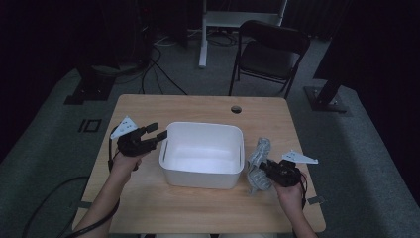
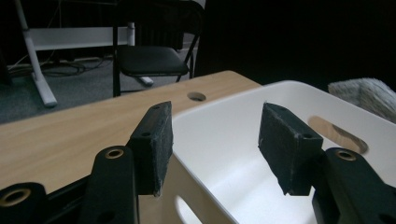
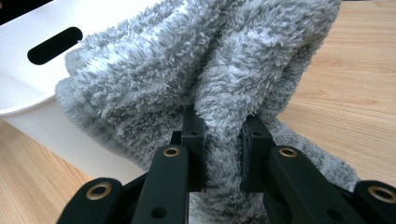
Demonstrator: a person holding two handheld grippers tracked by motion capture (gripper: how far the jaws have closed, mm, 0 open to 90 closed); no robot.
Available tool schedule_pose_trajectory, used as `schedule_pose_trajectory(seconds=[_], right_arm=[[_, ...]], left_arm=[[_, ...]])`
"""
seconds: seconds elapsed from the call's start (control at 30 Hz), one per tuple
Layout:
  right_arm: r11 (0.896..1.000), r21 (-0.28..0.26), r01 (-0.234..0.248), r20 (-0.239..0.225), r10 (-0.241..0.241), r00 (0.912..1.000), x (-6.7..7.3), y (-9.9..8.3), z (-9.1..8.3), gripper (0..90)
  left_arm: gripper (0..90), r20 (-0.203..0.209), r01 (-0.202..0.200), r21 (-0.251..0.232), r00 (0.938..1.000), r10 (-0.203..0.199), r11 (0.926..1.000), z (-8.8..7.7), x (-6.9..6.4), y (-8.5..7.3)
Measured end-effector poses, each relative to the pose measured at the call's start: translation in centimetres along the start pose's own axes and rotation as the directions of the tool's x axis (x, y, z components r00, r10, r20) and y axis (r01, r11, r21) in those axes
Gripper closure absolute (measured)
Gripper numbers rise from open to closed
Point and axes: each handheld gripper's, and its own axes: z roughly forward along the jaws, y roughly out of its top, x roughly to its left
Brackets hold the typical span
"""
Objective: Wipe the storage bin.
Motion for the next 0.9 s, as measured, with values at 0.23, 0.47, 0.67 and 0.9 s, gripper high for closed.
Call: schedule_pose_trajectory(seconds=[0.23, 0.47, 0.67, 0.9], right_arm=[[1.0, 0.002, -0.002, -0.003, 0.002, 1.0, 0.0, -0.1, 0.1, 76.0], [1.0, 0.007, -0.007, -0.001, 0.007, 1.0, -0.3, -0.2, 0.2, 76.0], [1.0, 0.014, -0.009, -0.001, 0.009, 1.0, -0.4, -0.4, 0.3, 76.0], [1.0, 0.017, -0.008, -0.001, 0.008, 1.0, -0.5, -0.4, 0.4, 76.0]], left_arm=[[45.2, -0.022, -0.031, 0.063, 0.9992, 0.032, 0.9975, 2.6, 1.6, 0.3], [45.3, 0.001, -0.027, 0.109, 0.9996, 0.027, 0.9937, 5.2, 2.8, 0.2], [48.9, 0.042, -0.041, 0.128, 0.9985, 0.036, 0.9909, 6.8, 3.5, 0.6], [59.3, 0.066, -0.051, 0.146, 0.9969, 0.042, 0.988, 7.8, 3.8, 0.2]])
